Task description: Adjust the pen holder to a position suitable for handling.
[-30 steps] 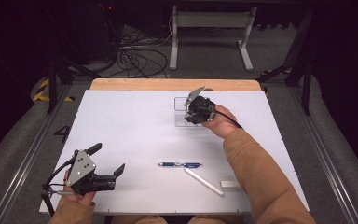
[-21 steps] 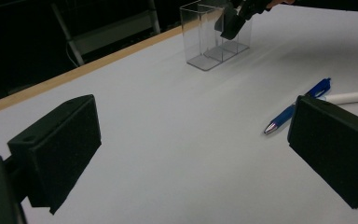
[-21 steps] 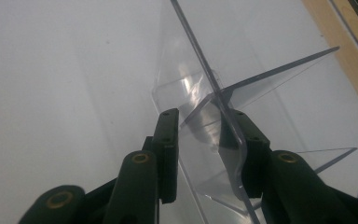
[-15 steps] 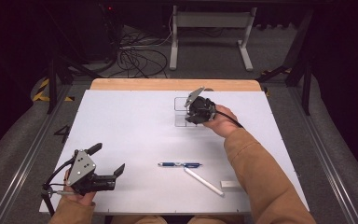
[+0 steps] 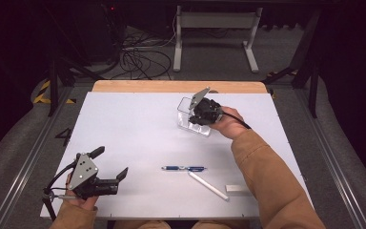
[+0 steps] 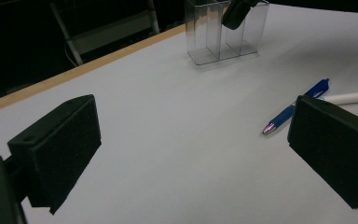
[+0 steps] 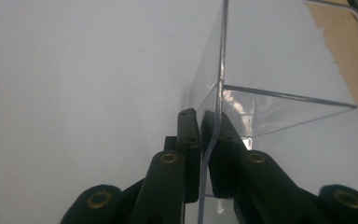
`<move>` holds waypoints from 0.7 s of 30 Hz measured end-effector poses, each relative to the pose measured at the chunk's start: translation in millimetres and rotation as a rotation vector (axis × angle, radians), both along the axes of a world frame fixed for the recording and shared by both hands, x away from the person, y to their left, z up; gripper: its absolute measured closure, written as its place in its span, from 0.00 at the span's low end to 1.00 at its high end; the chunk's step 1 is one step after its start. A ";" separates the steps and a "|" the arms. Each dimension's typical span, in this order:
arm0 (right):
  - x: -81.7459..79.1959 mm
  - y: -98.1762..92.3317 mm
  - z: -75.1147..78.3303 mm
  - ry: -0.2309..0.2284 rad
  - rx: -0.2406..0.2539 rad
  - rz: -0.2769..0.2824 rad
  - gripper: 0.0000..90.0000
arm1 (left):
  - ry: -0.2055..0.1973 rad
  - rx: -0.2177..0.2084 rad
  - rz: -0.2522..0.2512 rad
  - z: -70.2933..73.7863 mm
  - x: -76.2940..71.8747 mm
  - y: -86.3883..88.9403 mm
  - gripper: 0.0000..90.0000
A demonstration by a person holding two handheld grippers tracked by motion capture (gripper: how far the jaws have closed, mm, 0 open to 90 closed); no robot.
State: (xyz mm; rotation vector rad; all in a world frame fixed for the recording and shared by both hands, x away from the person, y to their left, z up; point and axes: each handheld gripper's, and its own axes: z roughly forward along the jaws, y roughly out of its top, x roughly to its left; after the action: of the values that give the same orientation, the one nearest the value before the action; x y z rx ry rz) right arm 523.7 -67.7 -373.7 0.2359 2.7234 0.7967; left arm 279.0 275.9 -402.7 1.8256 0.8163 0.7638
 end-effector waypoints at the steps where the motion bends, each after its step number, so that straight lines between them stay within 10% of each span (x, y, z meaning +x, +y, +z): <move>1: -2.7 0.9 1.6 -0.005 0.001 0.008 0.95 | 0.002 -0.002 0.000 -0.1 0.0 -0.1 0.04; 21: -55.8 31.2 13.3 0.042 -0.048 0.268 0.95 | 0.007 0.002 -0.002 -0.5 0.2 -0.8 0.04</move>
State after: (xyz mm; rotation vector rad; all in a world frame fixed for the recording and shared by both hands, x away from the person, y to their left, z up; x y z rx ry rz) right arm 467.9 -36.5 -360.4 -0.1273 2.8474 0.8010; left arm 279.2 275.1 -403.3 1.8315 0.8181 0.7571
